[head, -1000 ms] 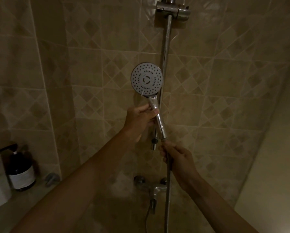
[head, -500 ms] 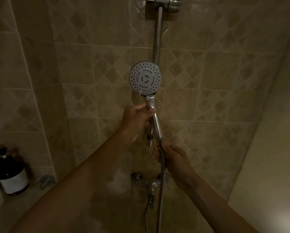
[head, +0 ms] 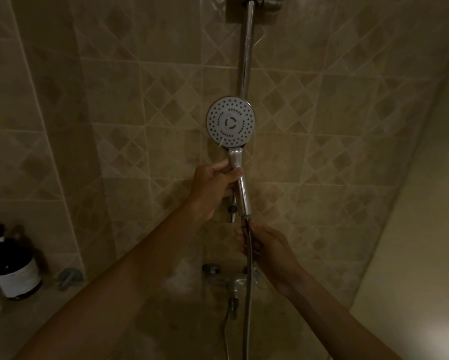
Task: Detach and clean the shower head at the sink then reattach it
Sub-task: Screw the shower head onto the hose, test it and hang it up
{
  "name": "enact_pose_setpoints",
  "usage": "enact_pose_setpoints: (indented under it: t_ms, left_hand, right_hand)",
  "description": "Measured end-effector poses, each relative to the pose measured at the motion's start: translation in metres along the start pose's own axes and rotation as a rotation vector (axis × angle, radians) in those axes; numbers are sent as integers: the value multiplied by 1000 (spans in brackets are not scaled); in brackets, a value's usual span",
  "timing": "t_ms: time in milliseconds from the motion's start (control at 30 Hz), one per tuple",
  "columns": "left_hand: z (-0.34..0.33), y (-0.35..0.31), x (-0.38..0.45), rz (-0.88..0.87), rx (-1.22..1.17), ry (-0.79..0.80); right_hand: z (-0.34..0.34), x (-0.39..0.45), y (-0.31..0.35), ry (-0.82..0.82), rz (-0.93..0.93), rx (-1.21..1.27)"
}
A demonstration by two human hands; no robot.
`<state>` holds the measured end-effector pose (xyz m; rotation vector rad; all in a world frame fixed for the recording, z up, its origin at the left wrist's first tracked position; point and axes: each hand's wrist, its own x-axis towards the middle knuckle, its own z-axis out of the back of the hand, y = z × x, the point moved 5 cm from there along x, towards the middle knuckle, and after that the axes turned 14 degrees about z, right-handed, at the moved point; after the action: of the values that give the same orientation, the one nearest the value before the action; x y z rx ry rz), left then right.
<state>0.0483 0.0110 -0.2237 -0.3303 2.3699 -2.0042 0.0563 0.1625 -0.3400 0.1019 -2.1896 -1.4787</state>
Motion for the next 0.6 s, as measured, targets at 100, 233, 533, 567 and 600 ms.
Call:
enact_pose_setpoints:
  t_ms: [100, 233, 533, 567, 600]
  left_hand:
    - [2, 0, 1, 18, -12, -2]
    - [-2, 4, -1, 23, -5, 3]
    - [-4, -2, 1, 32, -29, 2]
    - [-5, -3, 1, 30, -35, 0]
    - [-5, -3, 1, 29, -38, -4]
  right_hand:
    - [0, 2, -2, 15, -39, -4]
    - [-2, 5, 8, 47, 142, -234]
    - [3, 5, 7, 97, 75, -54]
    - [3, 6, 9, 93, 101, -91]
    - [3, 7, 12, 75, 144, -153]
